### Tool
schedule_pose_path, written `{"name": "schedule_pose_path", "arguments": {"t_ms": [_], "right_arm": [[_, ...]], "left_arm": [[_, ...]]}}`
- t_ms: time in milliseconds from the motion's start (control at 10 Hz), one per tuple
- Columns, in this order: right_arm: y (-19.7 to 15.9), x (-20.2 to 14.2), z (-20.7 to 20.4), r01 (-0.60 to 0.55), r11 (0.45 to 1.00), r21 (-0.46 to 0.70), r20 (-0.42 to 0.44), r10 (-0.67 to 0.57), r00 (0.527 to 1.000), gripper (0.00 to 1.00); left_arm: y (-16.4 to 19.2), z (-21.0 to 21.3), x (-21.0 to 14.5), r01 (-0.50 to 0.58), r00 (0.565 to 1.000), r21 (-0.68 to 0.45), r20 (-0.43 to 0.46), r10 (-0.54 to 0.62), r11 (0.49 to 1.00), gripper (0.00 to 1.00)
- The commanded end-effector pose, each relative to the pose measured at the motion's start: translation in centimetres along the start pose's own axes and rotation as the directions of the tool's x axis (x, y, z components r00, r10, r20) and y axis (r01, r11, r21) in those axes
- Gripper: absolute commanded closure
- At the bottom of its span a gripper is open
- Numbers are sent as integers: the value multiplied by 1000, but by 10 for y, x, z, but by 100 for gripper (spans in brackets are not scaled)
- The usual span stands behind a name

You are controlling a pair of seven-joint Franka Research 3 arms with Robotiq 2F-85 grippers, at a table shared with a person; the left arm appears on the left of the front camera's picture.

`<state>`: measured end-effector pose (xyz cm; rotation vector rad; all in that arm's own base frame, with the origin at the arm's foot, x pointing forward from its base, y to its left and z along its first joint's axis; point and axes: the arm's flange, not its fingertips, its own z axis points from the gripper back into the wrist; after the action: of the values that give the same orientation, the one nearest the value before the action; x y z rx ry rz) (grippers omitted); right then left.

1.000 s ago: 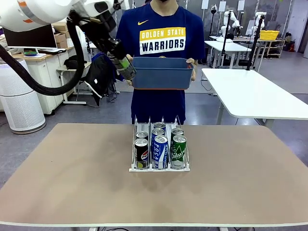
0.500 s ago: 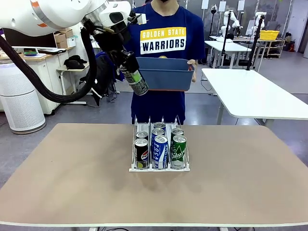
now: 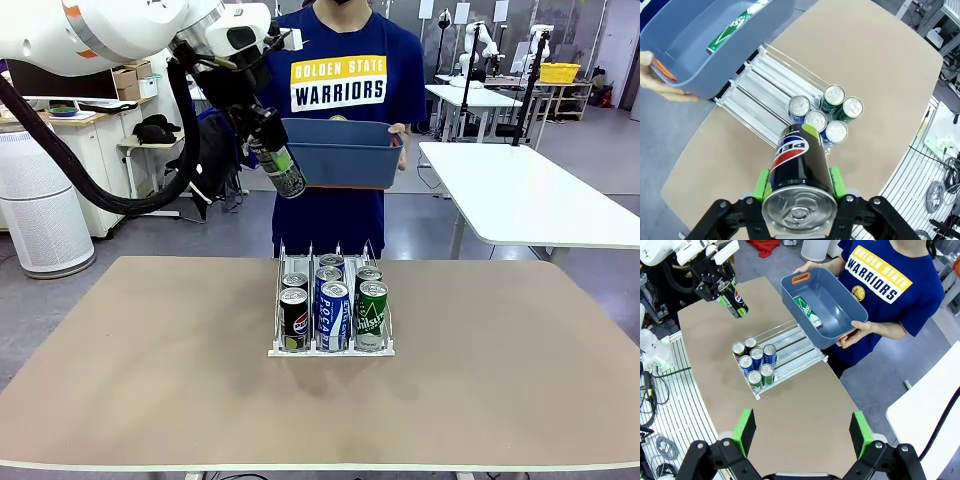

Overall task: Fill the beverage cans into the dispenser.
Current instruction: Place the picked Pepsi coke in the line of the Automatic Can Dispenser with the same cans.

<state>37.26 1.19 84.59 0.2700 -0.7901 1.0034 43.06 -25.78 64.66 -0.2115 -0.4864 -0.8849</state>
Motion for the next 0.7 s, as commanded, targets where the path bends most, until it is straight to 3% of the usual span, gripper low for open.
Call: {"name": "schedule_pose_path", "arguments": {"t_ms": [0,300,600], "right_arm": [[0,0,0,1,1000,1,3,-1,1000,0],[0,0,0,1,1000,1,3,-1,1000,0],[0,0,0,1,1000,1,3,-1,1000,0]], "left_arm": [[-37,-5,-10,-23,999,71,-43,26,997,42],[-99,-22,-22,-44,995,170,-81,59,984,42],[-141,-43,-34,-50,987,180,-142,76,982,42]]}}
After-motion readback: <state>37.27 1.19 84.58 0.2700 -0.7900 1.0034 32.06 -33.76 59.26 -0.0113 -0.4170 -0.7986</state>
